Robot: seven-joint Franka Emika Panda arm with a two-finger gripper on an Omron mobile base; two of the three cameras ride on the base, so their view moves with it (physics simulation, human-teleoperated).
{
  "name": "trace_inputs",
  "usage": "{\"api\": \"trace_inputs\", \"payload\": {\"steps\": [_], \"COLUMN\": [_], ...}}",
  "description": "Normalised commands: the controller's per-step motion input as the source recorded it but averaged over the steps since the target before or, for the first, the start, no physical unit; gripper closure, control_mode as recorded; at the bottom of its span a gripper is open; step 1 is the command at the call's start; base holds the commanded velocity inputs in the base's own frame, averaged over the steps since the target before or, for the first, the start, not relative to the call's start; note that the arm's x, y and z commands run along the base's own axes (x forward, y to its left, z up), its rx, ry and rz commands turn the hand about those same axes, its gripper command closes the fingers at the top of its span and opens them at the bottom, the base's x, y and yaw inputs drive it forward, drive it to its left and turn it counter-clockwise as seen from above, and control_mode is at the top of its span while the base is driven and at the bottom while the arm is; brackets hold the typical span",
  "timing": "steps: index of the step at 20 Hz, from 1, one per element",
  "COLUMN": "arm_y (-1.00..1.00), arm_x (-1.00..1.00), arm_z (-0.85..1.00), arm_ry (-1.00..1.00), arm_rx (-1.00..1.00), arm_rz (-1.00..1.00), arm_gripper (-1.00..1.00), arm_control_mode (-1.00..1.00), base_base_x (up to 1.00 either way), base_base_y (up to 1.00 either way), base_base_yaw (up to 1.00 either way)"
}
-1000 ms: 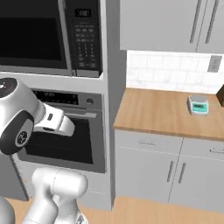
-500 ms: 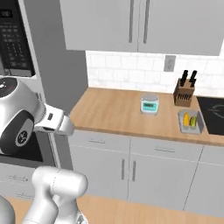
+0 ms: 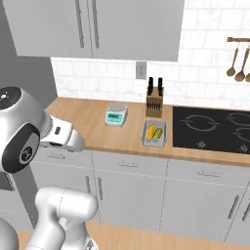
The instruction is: Take the meat container that has the fish and place it on the second highest rack of the freezer. Then take the vegetable container that has the cucumber and corn and place it on the highest rack of the freezer.
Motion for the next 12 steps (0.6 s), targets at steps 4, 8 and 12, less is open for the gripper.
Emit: {"api": "trace_inputs", "payload": {"steps": [4,8,12], "arm_y": [0.00,0.00,0.00], "arm_x": [0.00,0.00,0.00], "arm_z": [0.00,0.00,0.00], "arm_ry": [0.00,0.00,0.00], "arm_rx": [0.00,0.00,0.00], "arm_rz": [0.00,0.00,0.00], "arm_gripper": [-1.00,-1.00,-1.00], "arm_control_mode": [1.00,1.00,1.00], "base_base_x": [0.54,0.57,0.66], "base_base_y": [-0.21,0.04,0.00], "base_base_yaw": [-0.06,0.00,0.00]}}
